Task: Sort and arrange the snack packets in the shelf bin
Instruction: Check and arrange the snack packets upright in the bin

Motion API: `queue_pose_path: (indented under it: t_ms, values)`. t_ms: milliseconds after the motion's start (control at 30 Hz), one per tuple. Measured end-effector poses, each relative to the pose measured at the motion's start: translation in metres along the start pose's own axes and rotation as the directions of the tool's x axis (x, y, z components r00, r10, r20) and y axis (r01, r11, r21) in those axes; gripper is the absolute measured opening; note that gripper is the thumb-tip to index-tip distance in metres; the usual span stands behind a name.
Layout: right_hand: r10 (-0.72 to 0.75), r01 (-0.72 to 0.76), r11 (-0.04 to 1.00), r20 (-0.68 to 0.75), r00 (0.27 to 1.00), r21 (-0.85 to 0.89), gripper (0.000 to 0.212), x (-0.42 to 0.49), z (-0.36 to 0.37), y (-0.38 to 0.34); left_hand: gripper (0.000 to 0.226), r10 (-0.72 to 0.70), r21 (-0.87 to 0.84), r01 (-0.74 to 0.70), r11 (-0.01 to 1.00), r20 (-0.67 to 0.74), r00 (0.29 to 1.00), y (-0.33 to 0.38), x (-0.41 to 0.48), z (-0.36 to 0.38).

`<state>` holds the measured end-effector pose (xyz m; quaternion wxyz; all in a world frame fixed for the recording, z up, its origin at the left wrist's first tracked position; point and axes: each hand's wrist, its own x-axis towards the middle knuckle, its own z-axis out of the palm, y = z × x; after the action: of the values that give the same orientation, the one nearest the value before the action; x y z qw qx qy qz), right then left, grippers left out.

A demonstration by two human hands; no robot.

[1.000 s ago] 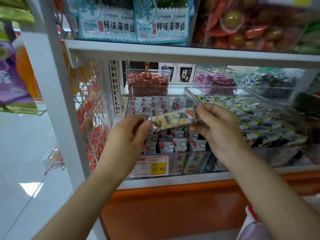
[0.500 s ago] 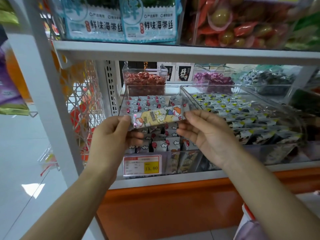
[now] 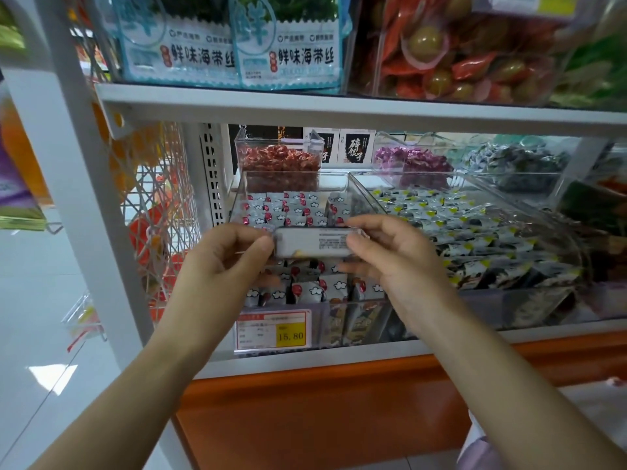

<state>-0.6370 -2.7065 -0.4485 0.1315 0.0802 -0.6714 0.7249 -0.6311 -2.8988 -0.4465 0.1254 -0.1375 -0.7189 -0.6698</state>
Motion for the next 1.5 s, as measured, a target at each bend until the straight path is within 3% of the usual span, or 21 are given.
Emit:
queue_pose_path:
  t_ms: [100, 200, 400, 533, 567, 633, 700, 833, 967, 1067, 1167, 1233, 1333, 1367, 1433, 1500]
  values:
    - [-0.024, 0.028, 0.996, 0.05, 0.998, -0.082, 0.024, -0.001, -0.001, -0.001, 0.012, -0.018, -0.005, 0.018, 1.0, 0.012, 1.0, -0.002, 0.0, 0.001]
    - [-0.077, 0.09, 0.96, 0.058, 0.995, -0.264, 0.018, -0.002, -0.002, -0.002, 0.021, 0.009, 0.027, -0.01, 1.0, 0.025, 1.0, -0.003, 0.0, 0.001]
    - [-0.125, 0.127, 0.959, 0.022, 0.992, -0.252, 0.008, -0.003, -0.002, -0.003, 0.028, 0.118, 0.192, -0.125, 0.973, 0.05, 0.992, 0.003, -0.002, -0.002]
    - [-0.158, 0.14, 0.952, -0.045, 0.986, -0.273, 0.015, -0.001, -0.002, -0.001, 0.02, 0.103, 0.21, -0.122, 0.97, 0.098, 0.99, 0.002, -0.004, 0.001]
    - [-0.182, 0.164, 0.942, -0.035, 0.983, -0.294, 0.016, -0.001, -0.001, -0.001, 0.014, 0.074, 0.2, -0.093, 0.975, 0.098, 0.992, 0.002, -0.004, 0.001]
    - [-0.229, 0.224, 0.906, 0.028, 0.973, -0.36, 0.015, -0.003, 0.002, -0.001, 0.031, 0.047, 0.218, -0.064, 0.974, 0.08, 0.996, 0.001, -0.004, 0.001]
    - [-0.243, 0.257, 0.883, 0.086, 0.966, -0.394, 0.015, -0.005, 0.004, -0.001, 0.033, 0.025, 0.238, -0.039, 0.97, 0.064, 0.998, 0.001, -0.002, 0.0]
    - [-0.221, 0.245, 0.894, 0.106, 0.97, -0.376, 0.01, -0.005, 0.004, -0.003, 0.032, -0.025, 0.257, -0.007, 0.966, 0.121, 0.992, 0.005, 0.003, -0.008]
    - [-0.174, 0.216, 0.908, 0.148, 0.974, -0.358, 0.009, -0.005, 0.004, -0.003, 0.032, 0.026, 0.337, -0.068, 0.939, 0.128, 0.991, 0.006, 0.006, -0.013]
    - [-0.151, 0.181, 0.924, 0.111, 0.982, -0.338, 0.013, -0.005, 0.005, -0.002, 0.029, 0.068, 0.333, -0.098, 0.938, 0.102, 0.992, 0.005, 0.005, -0.012]
    - [-0.172, 0.173, 0.92, 0.035, 0.984, -0.351, 0.031, -0.002, 0.002, 0.003, 0.038, -0.012, 0.36, -0.061, 0.931, 0.197, 0.98, 0.004, 0.003, -0.011]
    - [-0.129, 0.13, 0.937, 0.024, 0.991, -0.324, 0.041, -0.001, 0.0, 0.007, 0.031, -0.027, 0.434, -0.075, 0.898, 0.225, 0.974, 0.0, 0.002, -0.009]
    - [-0.018, 0.037, 0.99, 0.141, 0.99, -0.137, 0.028, -0.001, 0.0, 0.001, 0.016, 0.048, 0.434, -0.098, 0.896, 0.125, 0.991, -0.004, 0.003, -0.007]
    - [-0.012, 0.036, 0.992, 0.198, 0.98, -0.121, 0.037, -0.002, -0.001, 0.0, 0.014, 0.057, 0.395, -0.087, 0.915, 0.088, 0.994, -0.004, 0.004, -0.007]
    - [-0.052, 0.119, 0.956, 0.245, 0.968, -0.268, 0.049, -0.003, 0.0, 0.001, 0.014, 0.055, 0.328, -0.062, 0.943, 0.03, 0.998, -0.004, 0.004, -0.004]
    - [-0.101, 0.163, 0.927, 0.194, 0.976, -0.338, 0.046, -0.004, 0.005, 0.001, 0.021, 0.054, 0.355, -0.051, 0.934, 0.001, 0.999, -0.004, 0.005, -0.001]
